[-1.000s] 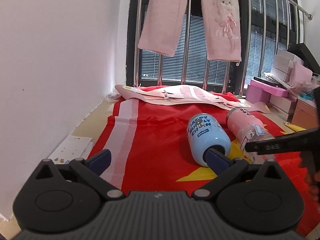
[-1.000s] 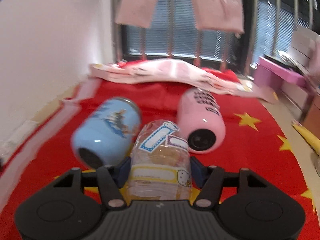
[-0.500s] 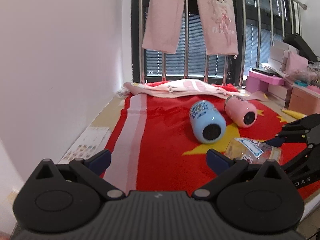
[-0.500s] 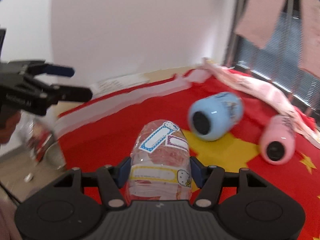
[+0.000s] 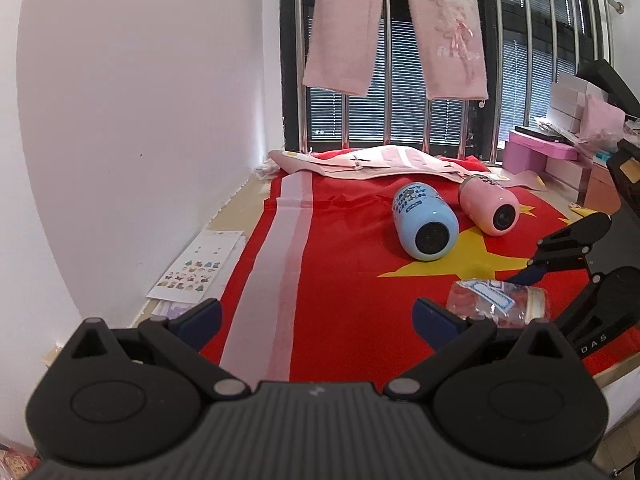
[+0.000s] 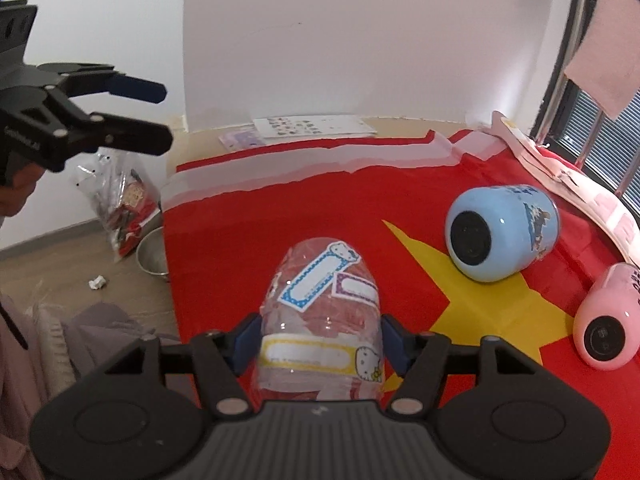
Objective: Flip cup upright
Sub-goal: 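Lift the clear cup with the right tool toward the left tool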
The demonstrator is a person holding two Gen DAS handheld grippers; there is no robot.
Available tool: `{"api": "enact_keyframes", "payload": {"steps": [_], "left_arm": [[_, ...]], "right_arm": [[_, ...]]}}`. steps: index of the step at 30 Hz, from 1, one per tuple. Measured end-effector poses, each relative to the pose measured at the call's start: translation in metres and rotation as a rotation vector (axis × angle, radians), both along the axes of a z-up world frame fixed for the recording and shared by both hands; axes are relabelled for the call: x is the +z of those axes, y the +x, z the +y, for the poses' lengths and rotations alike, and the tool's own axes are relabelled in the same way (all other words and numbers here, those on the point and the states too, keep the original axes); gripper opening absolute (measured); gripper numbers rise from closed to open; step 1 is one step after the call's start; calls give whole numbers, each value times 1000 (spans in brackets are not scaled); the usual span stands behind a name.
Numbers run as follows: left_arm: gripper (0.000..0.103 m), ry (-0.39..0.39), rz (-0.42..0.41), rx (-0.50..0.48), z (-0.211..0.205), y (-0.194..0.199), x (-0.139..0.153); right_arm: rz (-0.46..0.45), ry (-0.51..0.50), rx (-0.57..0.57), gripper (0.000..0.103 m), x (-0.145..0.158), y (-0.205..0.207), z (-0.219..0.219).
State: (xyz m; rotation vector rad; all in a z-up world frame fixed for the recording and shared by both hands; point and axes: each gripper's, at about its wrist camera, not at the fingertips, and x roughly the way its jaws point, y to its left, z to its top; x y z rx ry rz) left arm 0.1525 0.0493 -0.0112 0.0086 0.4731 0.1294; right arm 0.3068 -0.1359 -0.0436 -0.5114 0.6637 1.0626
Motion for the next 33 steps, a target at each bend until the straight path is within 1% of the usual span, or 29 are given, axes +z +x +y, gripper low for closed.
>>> {"api": "enact_keyframes", "payload": {"steps": [1, 2, 5, 7, 9, 11, 14, 16, 19, 22, 25, 27, 29, 33], "left_arm": [[103, 2, 2, -3, -2, 0, 1], [103, 6, 3, -7, -3, 0, 1], [103, 11, 5, -25, -5, 1, 1], [103, 17, 10, -43, -7, 3, 0], [103, 37, 16, -85, -8, 6, 1], [103, 77, 18, -151, -11, 11, 4], [103, 146, 35, -274, -18, 23, 9], [103, 199, 53, -380, -24, 32, 11], [103, 309, 101, -538, -40, 47, 10], [103, 427, 141, -693, -58, 56, 5], [103, 540, 190, -846, -76, 66, -2], [103, 607, 235, -923, -85, 76, -9], [103, 682, 274, -986, -96, 84, -16], [103, 762, 343, -1089, -114, 104, -23]], "right_arm": [[2, 7, -1, 87, 0, -1, -1], [1, 20, -4, 99, 2, -3, -4], [-11, 67, -43, 100, 8, -13, -11], [-22, 100, -109, 100, 11, -18, -18], [-7, 157, -197, 103, 15, -23, -27], [2, 204, -306, 103, 20, -30, -37], [1, 239, -457, 103, 26, -41, -51], [21, 258, -540, 103, 31, -46, -60], [47, 258, -634, 103, 34, -49, -71], [60, 257, -692, 103, 33, -52, -84], [67, 251, -721, 103, 31, -55, -88], [70, 230, -725, 103, 27, -59, -88], [51, 197, -733, 103, 24, -62, -85], [34, 164, -755, 103, 15, -62, -88]]}}
